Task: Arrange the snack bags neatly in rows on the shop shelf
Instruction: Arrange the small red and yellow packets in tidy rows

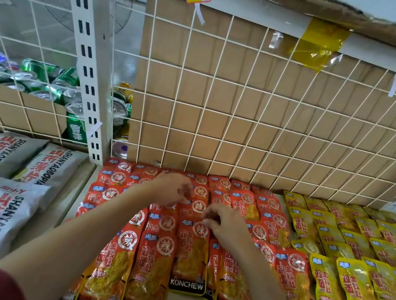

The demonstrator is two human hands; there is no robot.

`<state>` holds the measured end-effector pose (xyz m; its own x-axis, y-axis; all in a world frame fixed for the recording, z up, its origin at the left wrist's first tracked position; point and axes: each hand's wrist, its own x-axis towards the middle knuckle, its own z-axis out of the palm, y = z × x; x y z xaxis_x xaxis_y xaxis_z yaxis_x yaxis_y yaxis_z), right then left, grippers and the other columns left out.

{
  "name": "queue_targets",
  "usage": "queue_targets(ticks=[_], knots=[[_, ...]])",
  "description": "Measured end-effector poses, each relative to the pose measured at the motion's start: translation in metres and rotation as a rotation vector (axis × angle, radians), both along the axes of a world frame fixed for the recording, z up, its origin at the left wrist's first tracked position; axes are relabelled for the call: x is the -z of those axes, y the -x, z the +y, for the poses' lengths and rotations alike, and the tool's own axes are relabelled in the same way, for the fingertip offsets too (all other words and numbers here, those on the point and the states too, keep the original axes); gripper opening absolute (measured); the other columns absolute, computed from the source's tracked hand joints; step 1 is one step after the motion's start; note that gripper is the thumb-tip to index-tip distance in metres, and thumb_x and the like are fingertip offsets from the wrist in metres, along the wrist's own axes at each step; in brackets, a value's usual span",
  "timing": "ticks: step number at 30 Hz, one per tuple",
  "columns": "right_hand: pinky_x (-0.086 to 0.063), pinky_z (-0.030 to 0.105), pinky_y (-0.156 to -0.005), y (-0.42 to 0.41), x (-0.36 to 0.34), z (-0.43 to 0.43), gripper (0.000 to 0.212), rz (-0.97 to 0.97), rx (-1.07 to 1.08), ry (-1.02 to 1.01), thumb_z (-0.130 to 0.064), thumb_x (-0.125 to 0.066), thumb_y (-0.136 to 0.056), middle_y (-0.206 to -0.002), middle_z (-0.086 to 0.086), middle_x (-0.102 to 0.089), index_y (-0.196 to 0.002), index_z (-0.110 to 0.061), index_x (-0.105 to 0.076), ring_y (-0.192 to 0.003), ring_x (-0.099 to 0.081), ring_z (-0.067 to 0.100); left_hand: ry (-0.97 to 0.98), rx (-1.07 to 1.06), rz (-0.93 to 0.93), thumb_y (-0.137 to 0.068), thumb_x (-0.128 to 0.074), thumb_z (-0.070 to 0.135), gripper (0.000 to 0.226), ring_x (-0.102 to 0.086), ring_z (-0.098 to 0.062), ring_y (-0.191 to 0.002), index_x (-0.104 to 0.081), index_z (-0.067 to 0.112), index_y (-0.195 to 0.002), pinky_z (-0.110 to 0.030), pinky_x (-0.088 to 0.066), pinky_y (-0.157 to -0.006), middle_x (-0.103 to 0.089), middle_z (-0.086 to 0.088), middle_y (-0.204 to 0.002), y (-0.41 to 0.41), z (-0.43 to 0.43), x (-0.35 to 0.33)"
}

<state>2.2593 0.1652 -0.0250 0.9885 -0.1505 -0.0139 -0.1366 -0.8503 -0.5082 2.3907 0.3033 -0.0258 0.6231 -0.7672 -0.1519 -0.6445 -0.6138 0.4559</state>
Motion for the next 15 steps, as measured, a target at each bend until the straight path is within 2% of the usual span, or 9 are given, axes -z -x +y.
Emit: queue_targets(ticks=[4,8,12,15], knots=[[-0.041,0.019,-0.083,-0.001,0.002,0.001,0.009,-0.020,0.000,0.005,-0.020,-0.061,-0.088,-0.100,-0.005,-0.066,-0.094,-0.017,-0.066,-0.086,-0.051,0.002,0.083,-0.002,0.073,-0.088,-0.060,0.016,0.014,-0.053,-0.007,-0.079,-0.060,0.020,-0.101,-0.021,-0.042,-0.068,-0.058,0.002,-0.102,-0.005,-0.002,0.006],[-0.041,0.019,-0.081,-0.003,0.002,0.004,0.010,-0.023,0.019,0.005,-0.021,-0.061,-0.088,-0.099,-0.004,-0.066,-0.095,-0.016,-0.066,-0.086,-0.052,0.004,0.096,-0.002,0.070,-0.088,-0.059,0.016,0.015,-0.053,-0.010,-0.089,-0.061,0.019,-0.103,-0.023,-0.044,-0.075,-0.054,0.006,-0.099,-0.007,-0.004,0.010],[-0.035,0.007,-0.069,-0.003,0.004,0.003,0.010,-0.028,0.027,-0.006,-0.022,-0.061,-0.088,-0.098,-0.006,-0.064,-0.096,-0.017,-0.065,-0.084,-0.050,0.001,0.112,0.005,0.080,-0.088,-0.059,0.015,0.015,-0.055,-0.012,-0.094,-0.062,0.020,-0.101,-0.024,-0.046,-0.079,-0.056,0.007,-0.100,-0.009,-0.004,0.011],[-0.034,0.005,-0.067,-0.004,0.005,0.003,0.009,-0.023,0.032,-0.011,-0.021,-0.061,-0.088,-0.098,-0.006,-0.064,-0.096,-0.018,-0.064,-0.084,-0.050,0.001,0.121,0.007,0.088,-0.088,-0.059,0.015,0.014,-0.055,-0.012,-0.093,-0.062,0.019,-0.102,-0.025,-0.048,-0.077,-0.056,0.007,-0.100,-0.009,-0.004,0.011]])
